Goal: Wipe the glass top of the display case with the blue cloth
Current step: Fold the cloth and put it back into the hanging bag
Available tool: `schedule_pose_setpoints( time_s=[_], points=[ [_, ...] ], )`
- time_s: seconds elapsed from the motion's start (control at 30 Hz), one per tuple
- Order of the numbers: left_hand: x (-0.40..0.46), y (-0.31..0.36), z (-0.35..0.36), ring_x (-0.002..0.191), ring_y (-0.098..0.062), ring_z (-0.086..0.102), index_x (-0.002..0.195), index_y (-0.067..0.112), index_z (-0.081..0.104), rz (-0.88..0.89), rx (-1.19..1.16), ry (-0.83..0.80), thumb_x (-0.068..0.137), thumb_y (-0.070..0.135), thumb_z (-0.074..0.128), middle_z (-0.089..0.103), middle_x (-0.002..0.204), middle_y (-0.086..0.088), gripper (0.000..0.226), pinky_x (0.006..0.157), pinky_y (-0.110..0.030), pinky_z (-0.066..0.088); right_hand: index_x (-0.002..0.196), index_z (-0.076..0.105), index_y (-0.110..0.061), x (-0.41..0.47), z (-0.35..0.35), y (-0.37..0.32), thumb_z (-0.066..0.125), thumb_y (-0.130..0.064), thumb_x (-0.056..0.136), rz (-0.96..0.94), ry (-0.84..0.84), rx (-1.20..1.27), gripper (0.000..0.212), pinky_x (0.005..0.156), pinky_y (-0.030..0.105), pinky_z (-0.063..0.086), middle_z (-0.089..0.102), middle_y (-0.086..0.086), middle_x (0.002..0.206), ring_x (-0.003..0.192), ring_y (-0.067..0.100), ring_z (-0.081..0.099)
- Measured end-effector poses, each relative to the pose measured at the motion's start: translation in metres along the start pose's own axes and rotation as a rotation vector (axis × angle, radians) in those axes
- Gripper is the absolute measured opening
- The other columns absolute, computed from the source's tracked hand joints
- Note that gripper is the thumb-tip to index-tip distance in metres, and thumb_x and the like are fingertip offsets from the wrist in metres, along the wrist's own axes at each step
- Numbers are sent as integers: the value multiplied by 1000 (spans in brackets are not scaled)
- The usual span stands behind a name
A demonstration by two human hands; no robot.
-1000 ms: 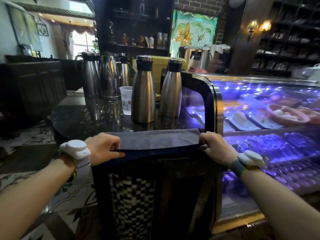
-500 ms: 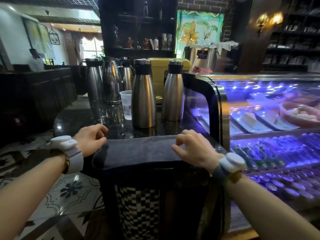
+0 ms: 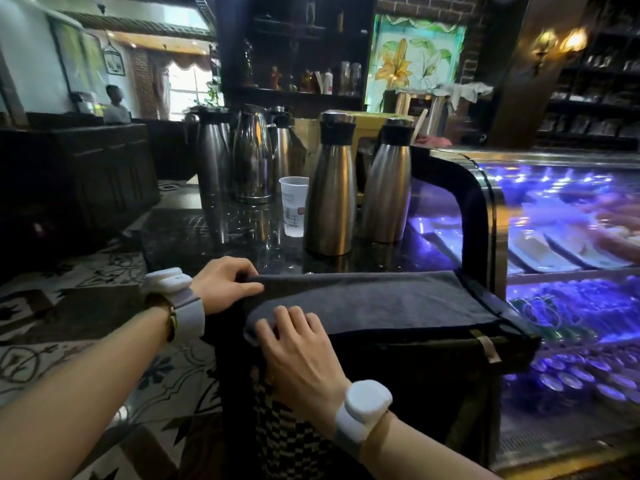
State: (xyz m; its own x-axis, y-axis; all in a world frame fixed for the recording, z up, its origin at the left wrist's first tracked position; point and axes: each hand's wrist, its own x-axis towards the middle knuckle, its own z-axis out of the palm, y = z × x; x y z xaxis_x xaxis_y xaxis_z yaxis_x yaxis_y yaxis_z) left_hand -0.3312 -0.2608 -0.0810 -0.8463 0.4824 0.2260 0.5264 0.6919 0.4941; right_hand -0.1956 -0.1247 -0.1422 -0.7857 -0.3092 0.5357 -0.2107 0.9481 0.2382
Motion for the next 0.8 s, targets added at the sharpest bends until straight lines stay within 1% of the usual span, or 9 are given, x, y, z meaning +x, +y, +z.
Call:
schedule_pose_setpoints(
  time_s=[0.1,0.23,0.3,0.37,0.43,0.5,0.6,0.7,0.8],
  points=[
    [1,-15,-8,73,-13,62,82,23,68,65,-151,28,80,33,71,69,78,0,11,68,-27,45,97,55,-18,4,-1,-7,45,-25,86,36,54,-23,16,64,36,49,62,6,97,81,26,59],
    [0,-29,-14,61,-10,58,74,23,68,91,-336,-31,79,30,73,68,66,2,11,66,-31,46,103,58,-17,-1,1,-14,42,-19,93,52,75,-136,19,63,36,48,64,6,98,80,25,59],
    [2,-34,-9,62,-13,59,76,19,69,54,-374,-33,80,27,73,70,68,-4,10,68,-33,47,101,60,-17,-4,0,-16,43,-17,94,41,55,-129,18,63,35,49,66,6,95,78,24,60],
    [3,-34,-8,60,-17,59,76,15,68,15,-405,-41,81,21,72,69,67,-12,9,65,-32,47,91,60,-16,-3,-8,-18,46,-18,91,56,36,-74,14,61,34,49,64,4,89,74,23,59],
    [8,-30,-8,50,-14,53,71,11,67,-40,-473,-39,80,12,72,62,58,-9,11,53,-25,44,87,56,-12,0,-21,-18,44,-22,87,91,3,78,16,60,37,48,60,7,88,75,26,56],
    [14,-18,-9,39,-9,47,70,7,67,-114,-571,-22,78,5,73,56,54,-8,10,42,-19,39,88,52,-9,2,-33,-14,43,-26,86,169,35,212,19,63,39,47,55,10,93,81,28,52],
    [26,11,-14,40,-14,49,80,5,70,-230,-790,-13,77,0,68,59,64,-12,6,34,-17,40,85,49,-12,4,-49,4,46,-26,86,366,175,464,14,67,37,46,52,7,92,84,26,51],
    [44,56,-10,33,-9,49,83,6,68,-260,-897,-33,80,4,64,57,67,-10,6,32,-15,39,85,53,-19,3,-60,41,50,-26,82,572,297,631,8,70,35,47,58,0,83,80,24,57],
    [65,100,3,28,-9,41,83,7,63,-273,-932,-63,82,6,62,47,61,-8,2,32,-14,36,76,57,-19,-6,-64,79,56,-27,76,743,349,694,8,66,31,45,60,-2,70,72,20,58]
  ],
)
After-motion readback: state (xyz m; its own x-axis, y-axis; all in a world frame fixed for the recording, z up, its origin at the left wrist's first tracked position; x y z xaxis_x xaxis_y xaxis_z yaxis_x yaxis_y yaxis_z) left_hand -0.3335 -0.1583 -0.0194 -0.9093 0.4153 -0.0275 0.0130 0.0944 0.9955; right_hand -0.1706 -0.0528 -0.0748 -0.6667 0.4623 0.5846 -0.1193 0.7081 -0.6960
